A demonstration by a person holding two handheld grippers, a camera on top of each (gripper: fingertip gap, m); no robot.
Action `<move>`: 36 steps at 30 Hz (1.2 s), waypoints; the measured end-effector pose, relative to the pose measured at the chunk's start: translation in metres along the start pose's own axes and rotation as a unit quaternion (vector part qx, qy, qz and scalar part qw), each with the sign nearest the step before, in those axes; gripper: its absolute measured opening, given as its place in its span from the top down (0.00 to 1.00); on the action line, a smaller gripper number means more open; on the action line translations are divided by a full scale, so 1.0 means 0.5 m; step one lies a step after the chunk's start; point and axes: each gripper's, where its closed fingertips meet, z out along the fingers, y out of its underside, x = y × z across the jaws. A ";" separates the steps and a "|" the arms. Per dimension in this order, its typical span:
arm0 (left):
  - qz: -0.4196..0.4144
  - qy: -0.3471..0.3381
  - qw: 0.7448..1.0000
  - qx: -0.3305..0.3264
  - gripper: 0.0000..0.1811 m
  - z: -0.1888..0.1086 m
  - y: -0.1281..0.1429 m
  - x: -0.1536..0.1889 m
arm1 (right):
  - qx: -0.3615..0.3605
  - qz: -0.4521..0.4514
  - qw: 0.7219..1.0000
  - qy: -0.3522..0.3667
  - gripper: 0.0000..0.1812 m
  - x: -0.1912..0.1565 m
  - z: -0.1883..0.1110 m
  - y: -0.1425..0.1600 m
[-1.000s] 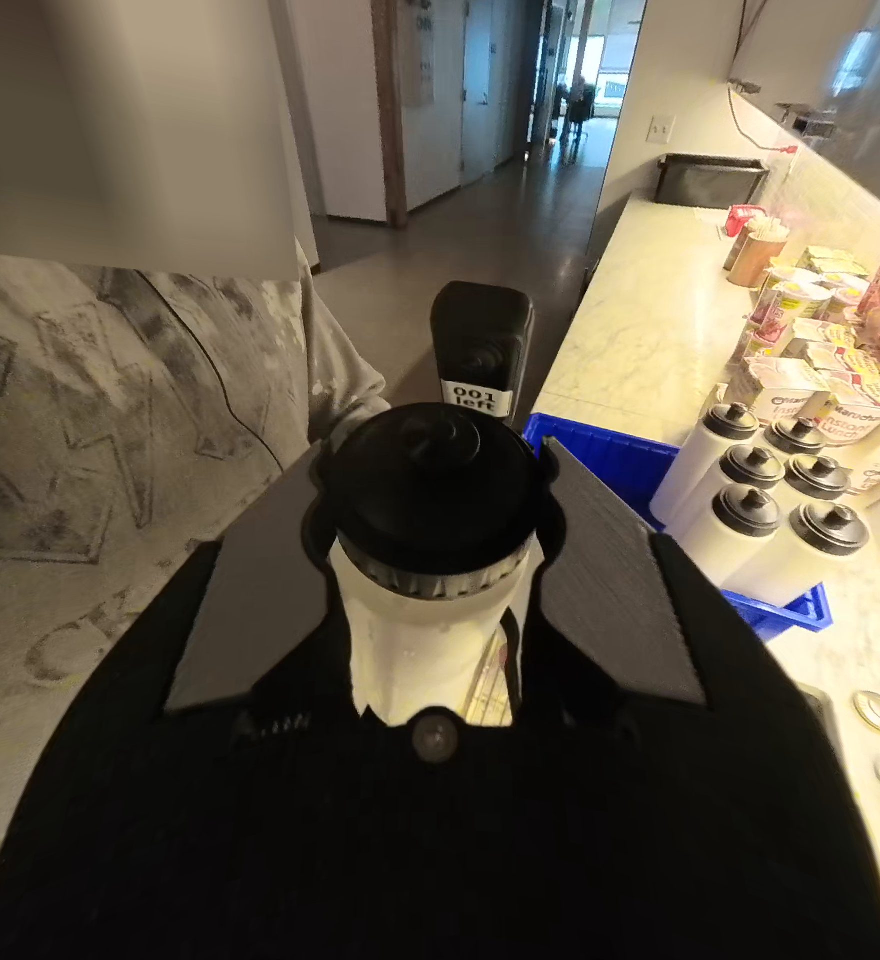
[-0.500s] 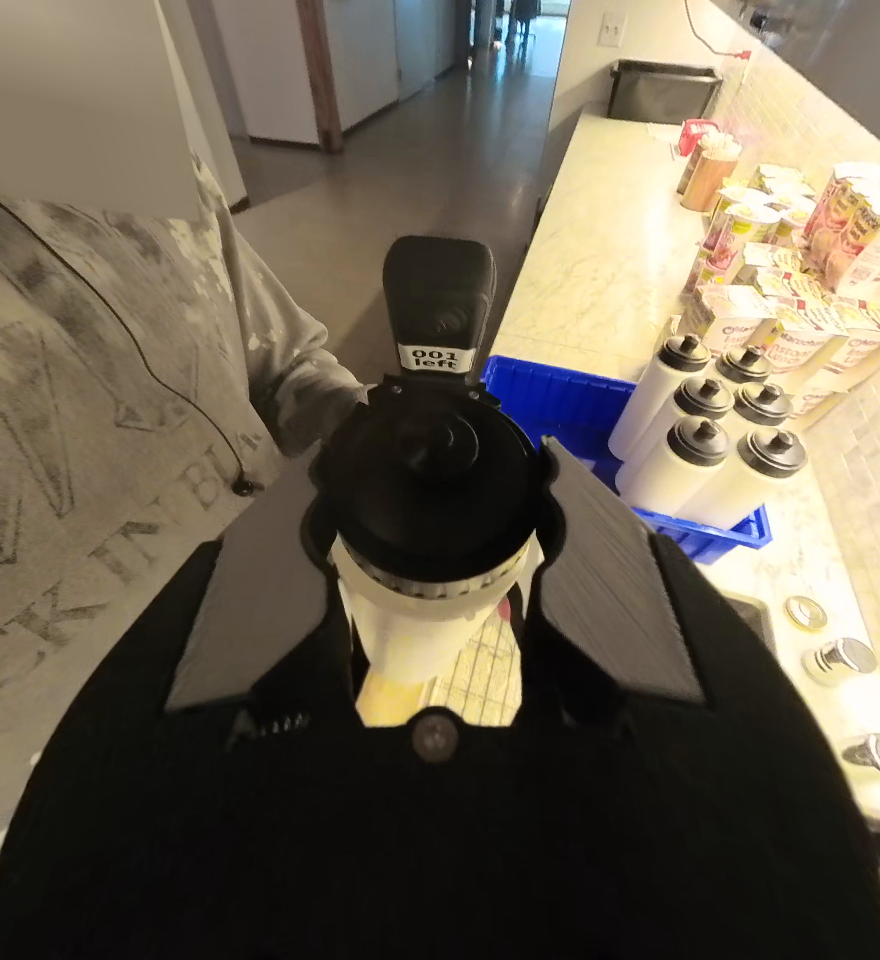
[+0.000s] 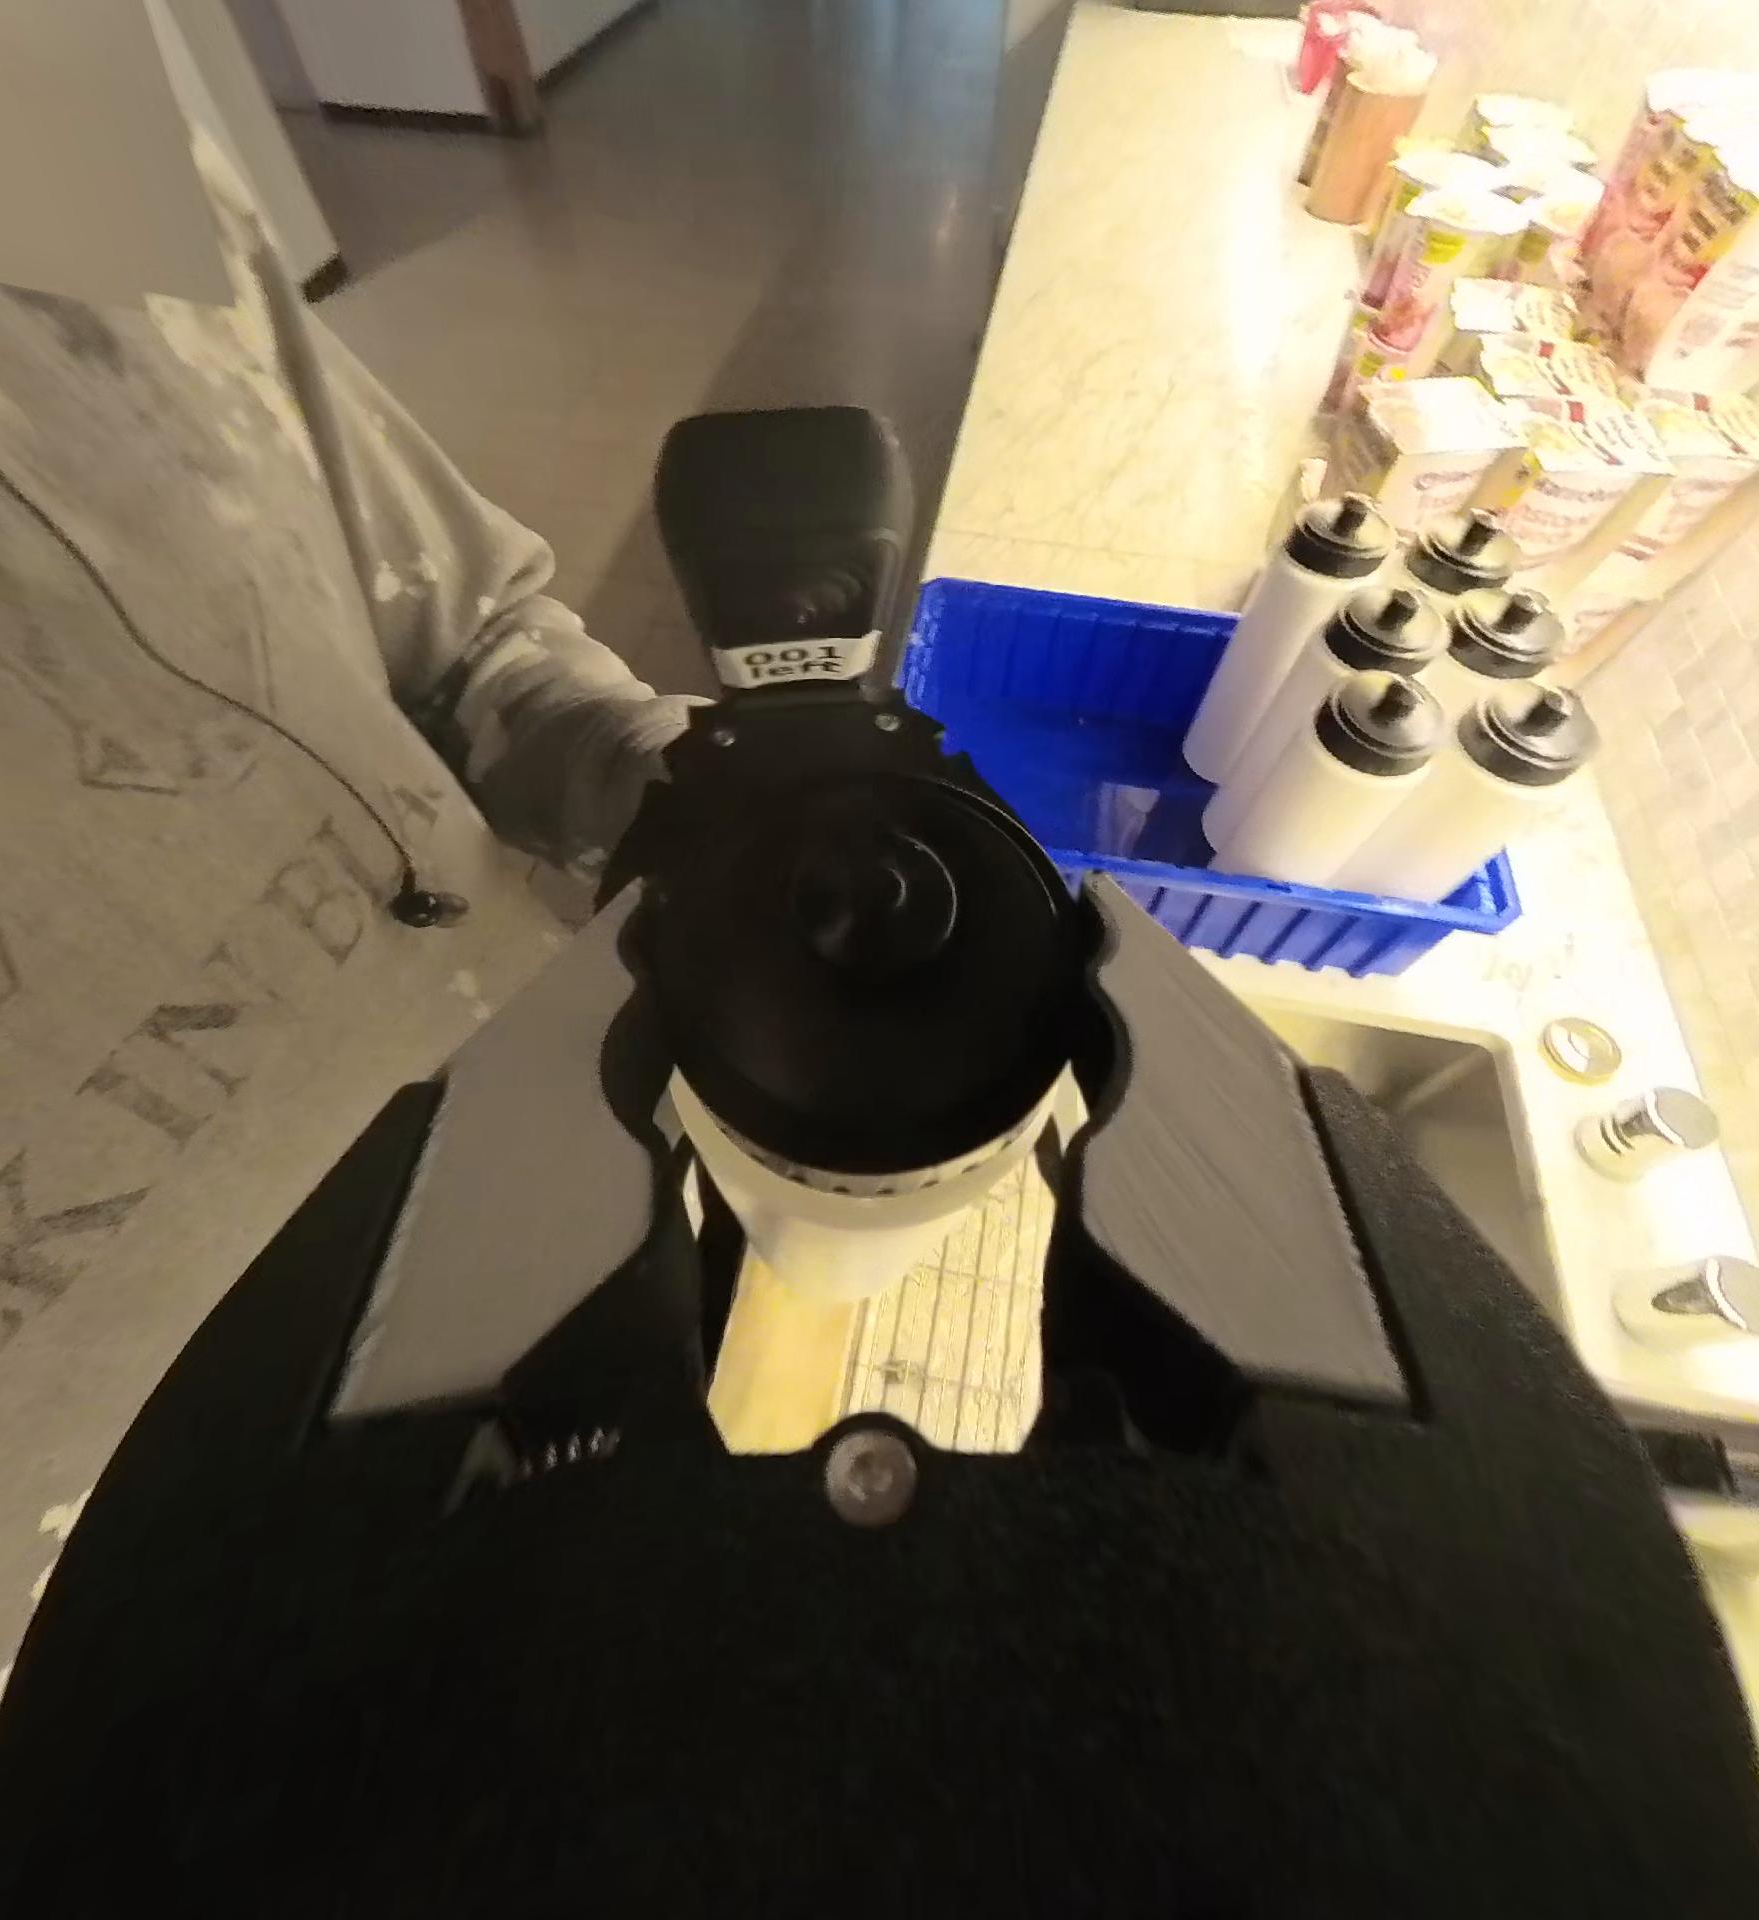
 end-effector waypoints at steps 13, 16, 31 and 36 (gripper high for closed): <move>0.023 -0.145 0.989 -0.005 0.44 0.007 0.071 -0.060 | 0.015 0.130 0.960 0.248 0.57 0.049 0.028 0.071; 0.012 -0.148 0.989 -0.005 0.43 0.012 0.100 -0.055 | 0.051 0.148 0.940 0.303 0.57 0.055 0.038 0.093; 0.015 -0.075 0.997 0.019 0.44 0.025 0.099 -0.003 | 0.118 0.082 0.981 0.131 0.57 0.003 0.047 0.077; 0.006 -0.125 0.992 0.006 0.44 0.028 0.112 -0.037 | 0.169 0.165 0.897 0.374 0.58 0.058 0.034 0.098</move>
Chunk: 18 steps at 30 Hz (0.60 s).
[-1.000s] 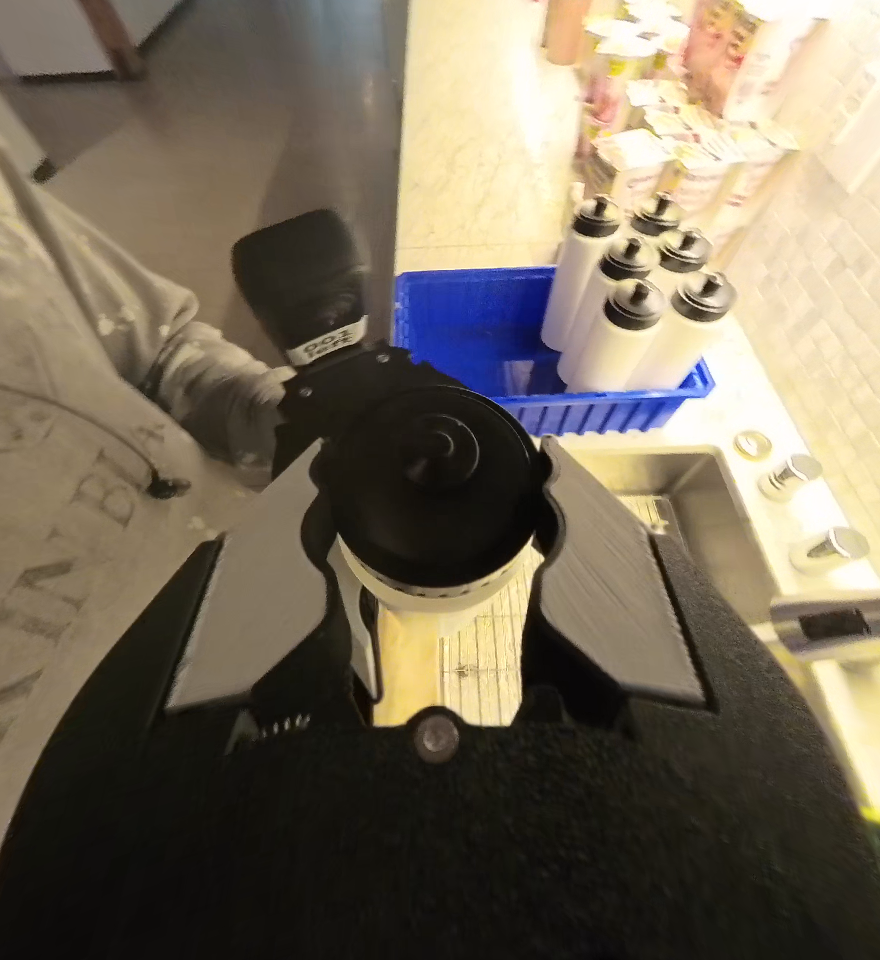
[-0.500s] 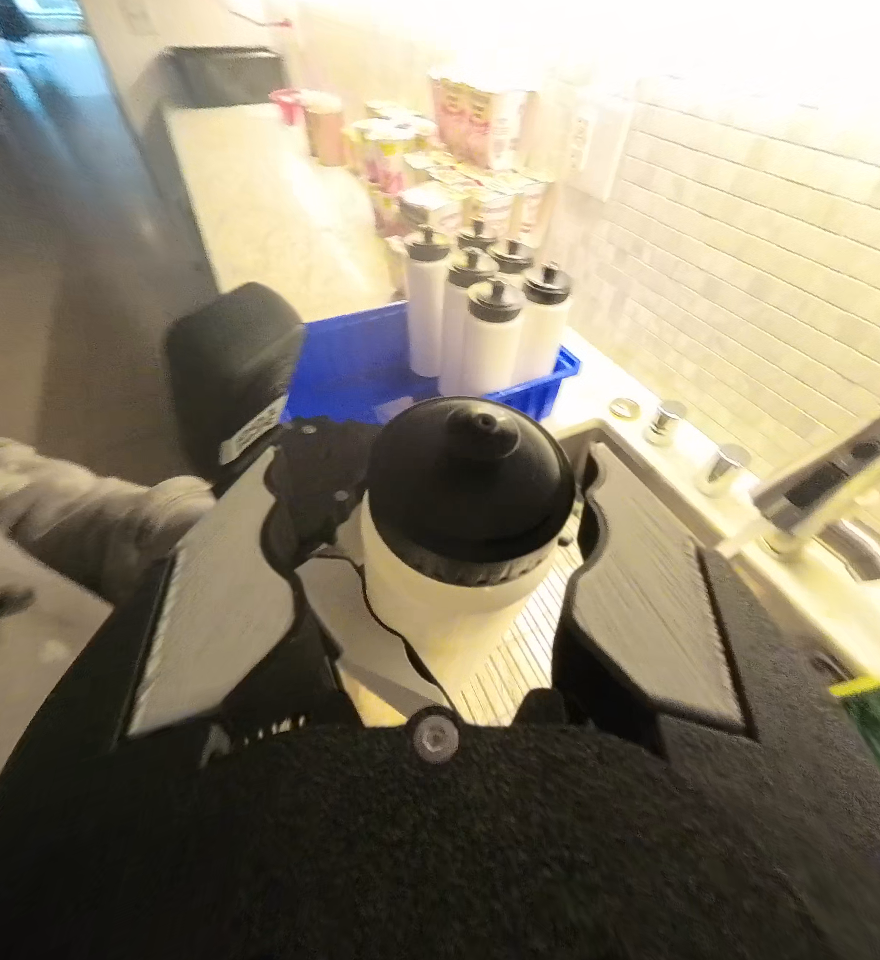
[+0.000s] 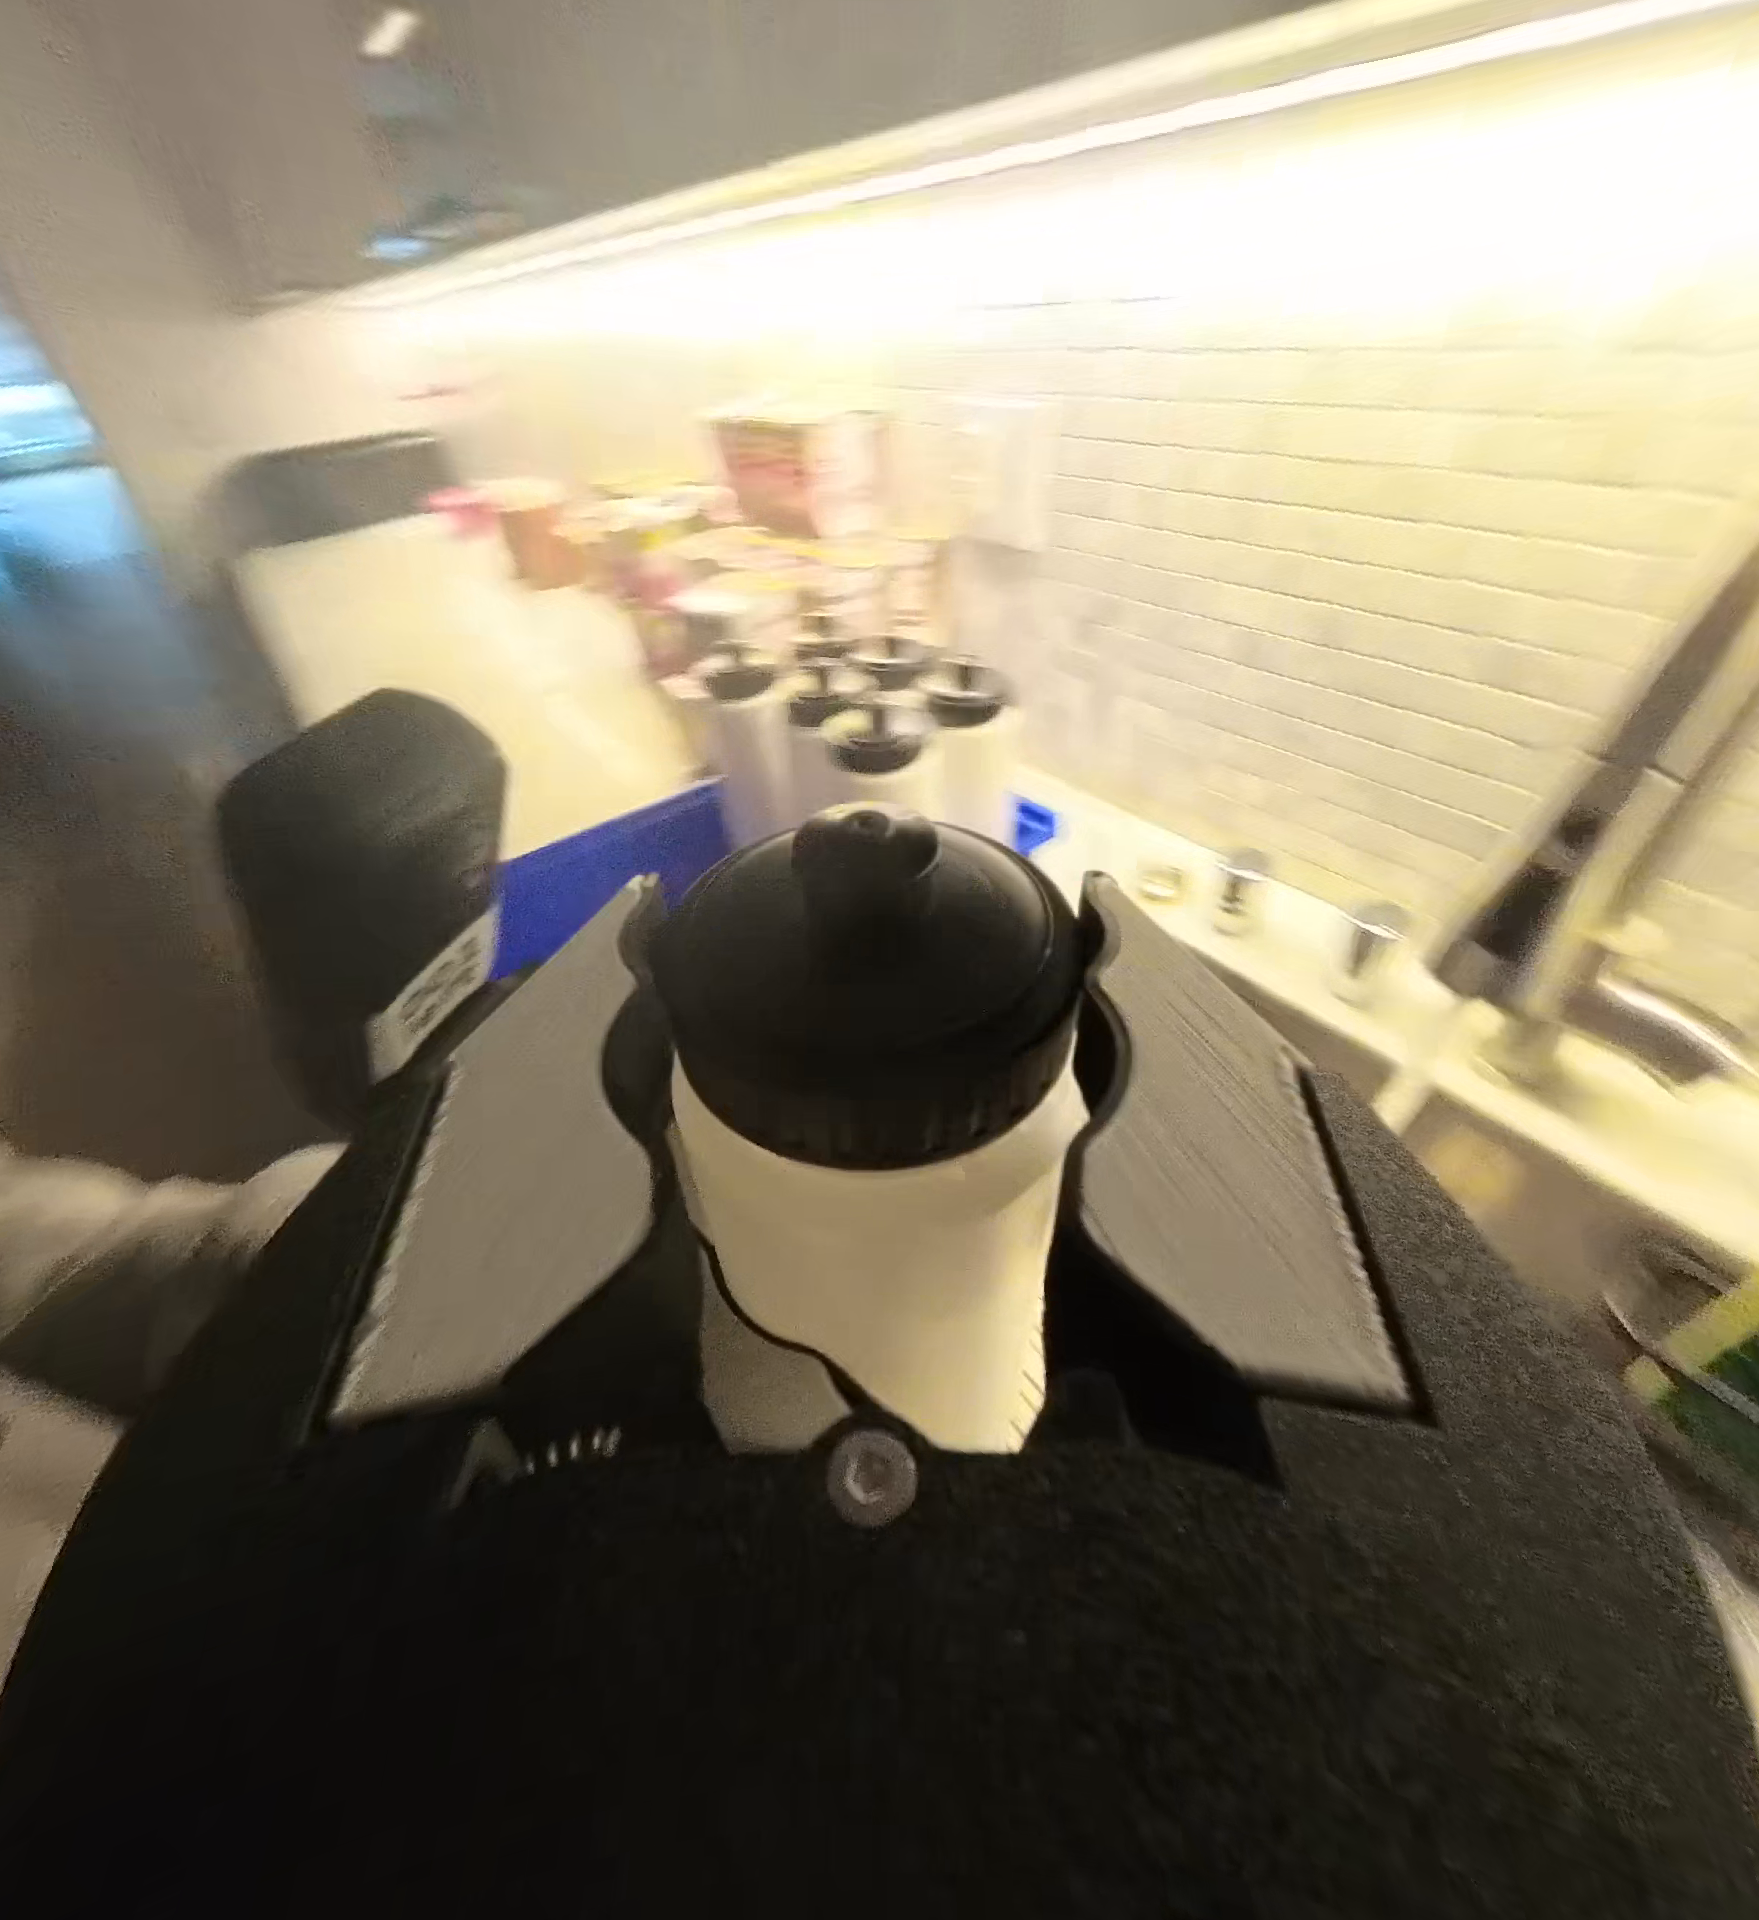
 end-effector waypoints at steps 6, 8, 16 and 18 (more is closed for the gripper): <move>-0.010 -0.001 1.000 -0.005 0.44 0.007 0.015 -0.009 | -0.036 -0.017 0.999 0.011 0.43 -0.026 -0.018 0.021; -0.010 0.005 1.000 -0.002 0.43 0.004 0.008 -0.010 | -0.028 -0.027 0.998 -0.047 0.49 -0.018 -0.032 0.001; -0.011 0.004 1.000 0.004 0.43 0.010 -0.013 -0.028 | -0.004 -0.041 0.991 -0.125 0.49 -0.019 -0.004 -0.022; -0.012 -0.006 1.000 0.003 0.43 0.013 -0.015 -0.038 | 0.000 -0.050 0.995 -0.089 0.49 -0.014 -0.014 -0.016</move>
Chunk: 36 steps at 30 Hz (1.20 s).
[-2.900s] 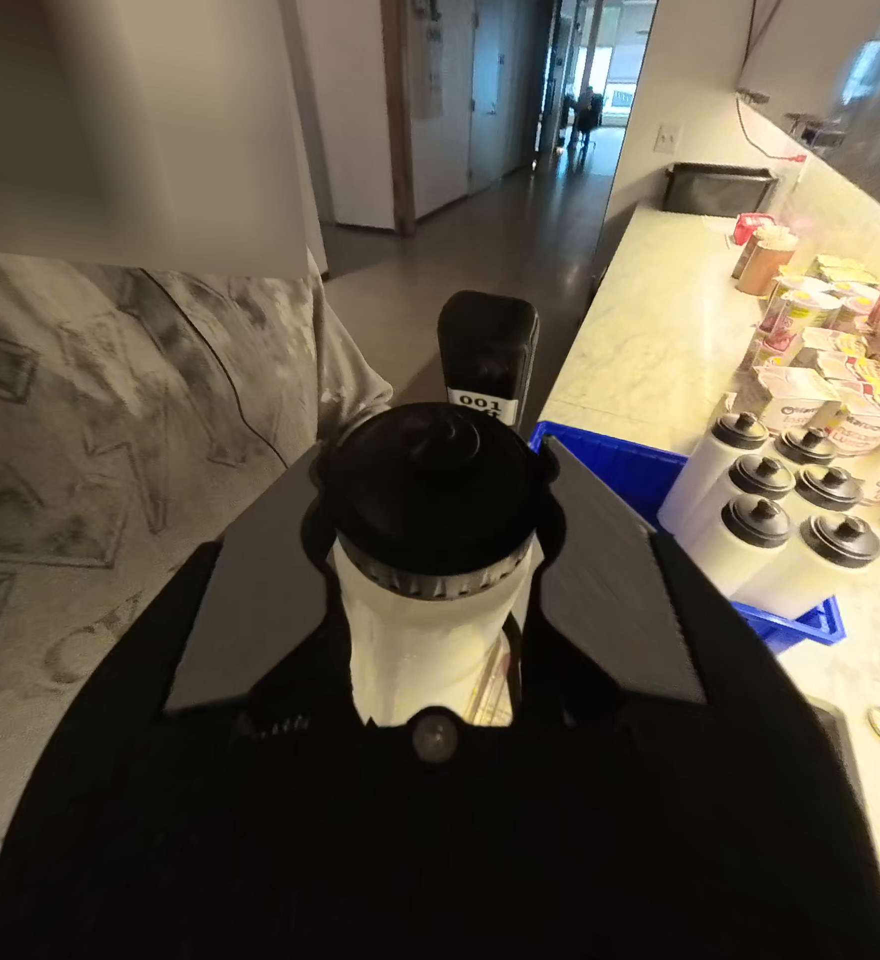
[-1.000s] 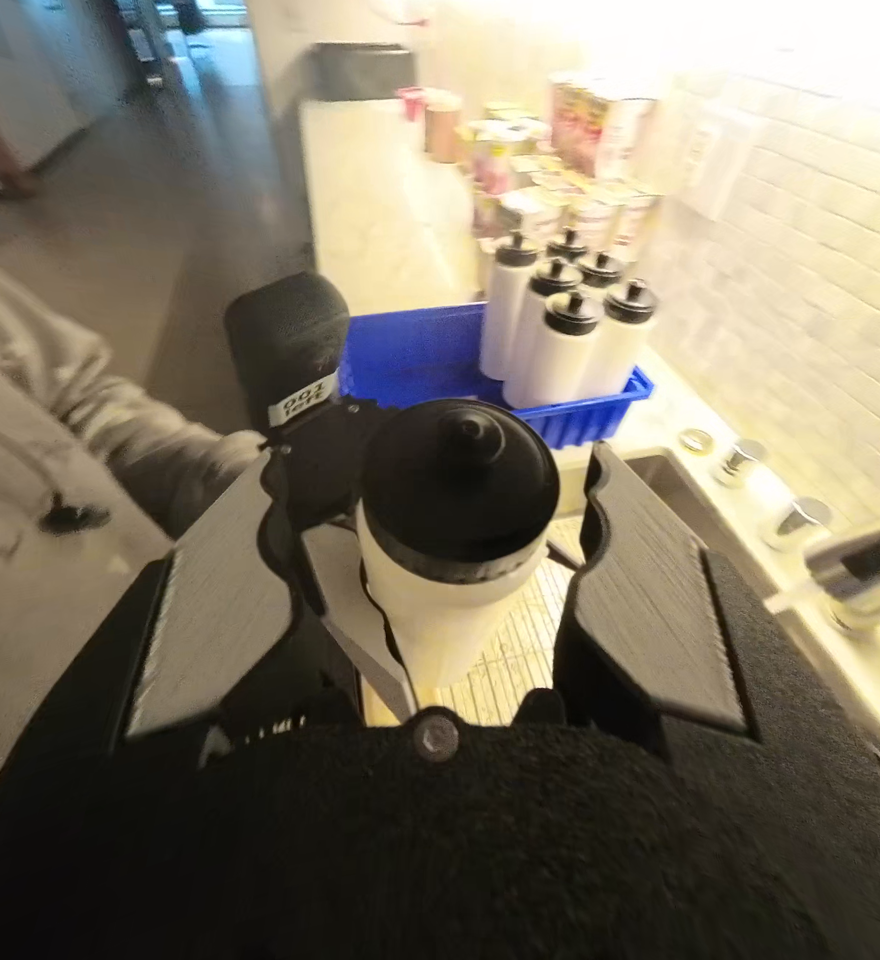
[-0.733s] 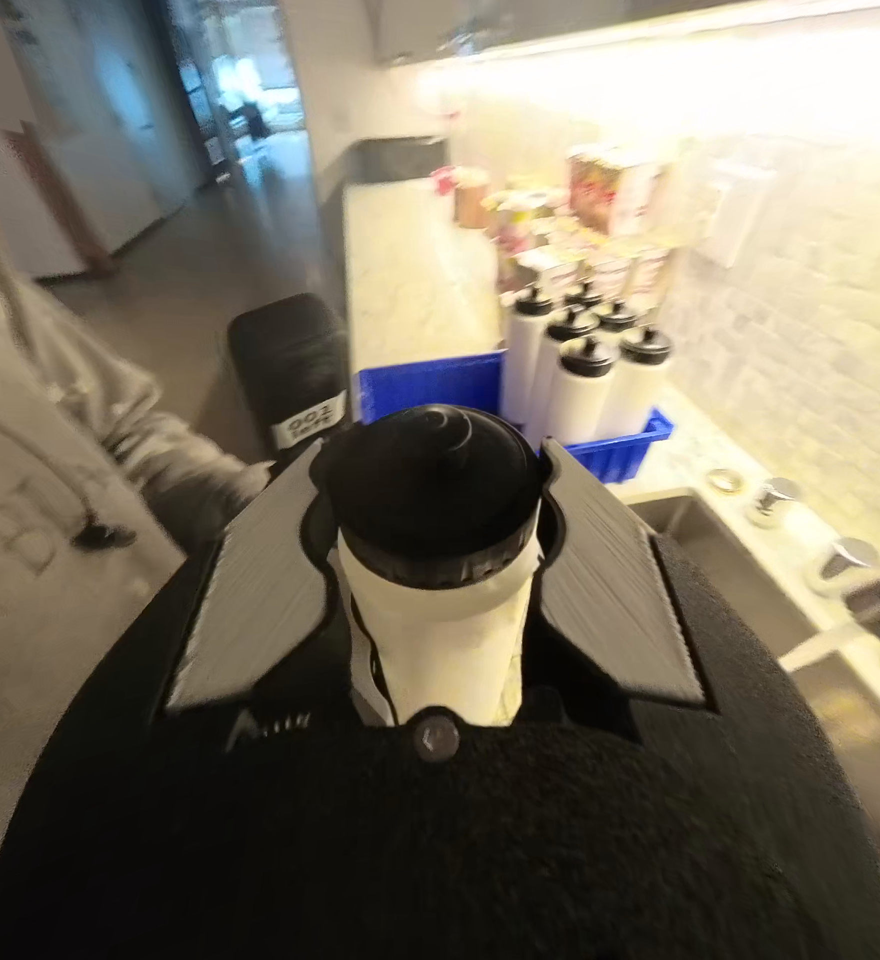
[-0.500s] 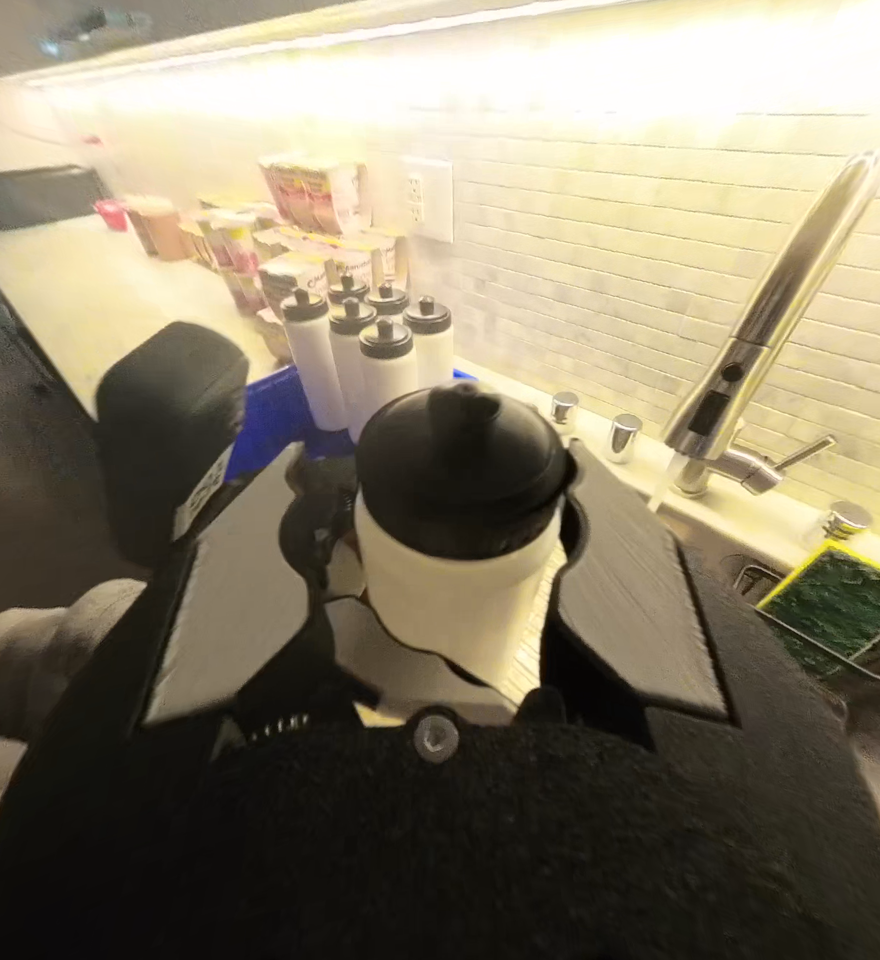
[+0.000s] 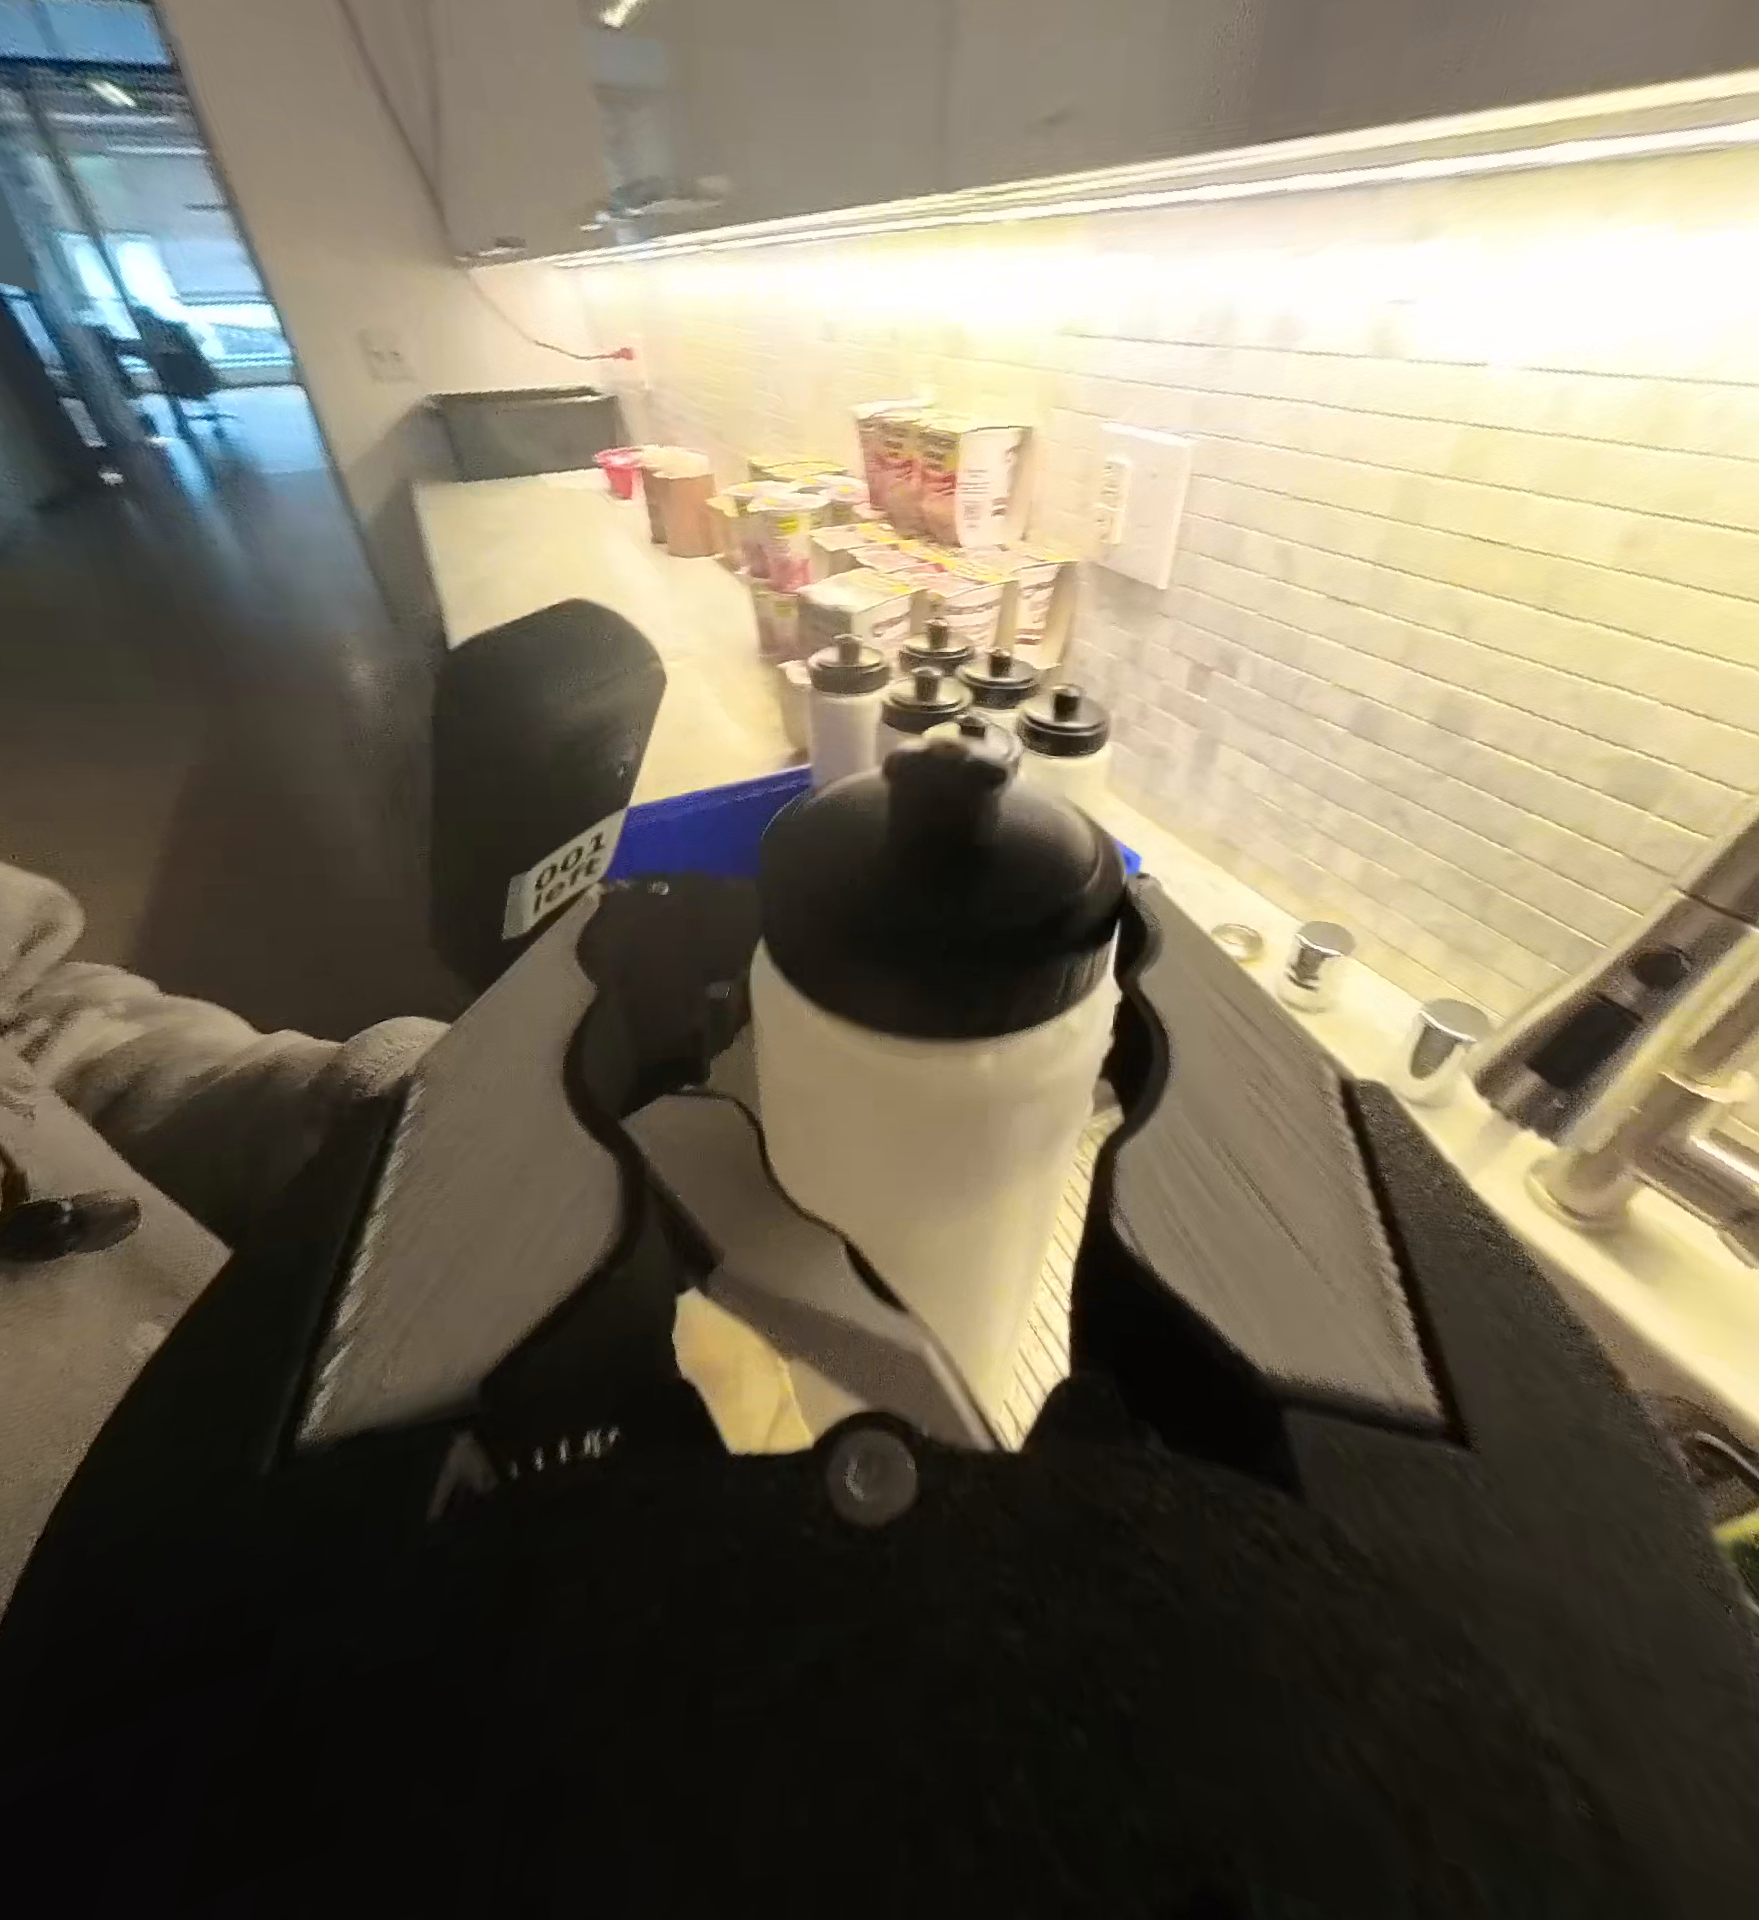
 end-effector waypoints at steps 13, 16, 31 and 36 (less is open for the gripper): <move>0.002 0.032 0.999 0.007 0.44 -0.001 -0.020 0.015 | 0.013 -0.034 0.997 -0.064 0.47 0.012 -0.044 -0.035; 0.019 0.071 0.997 0.009 0.44 -0.009 -0.029 0.050 | -0.012 -0.019 0.980 -0.196 0.51 -0.021 -0.023 -0.035; -0.001 0.013 1.000 0.005 0.44 -0.012 -0.030 0.037 | 0.003 -0.035 0.992 0.122 0.52 0.020 0.005 -0.034; 0.010 0.070 0.997 0.009 0.44 -0.028 -0.043 0.072 | -0.028 -0.007 0.974 -0.225 0.50 -0.051 -0.025 -0.057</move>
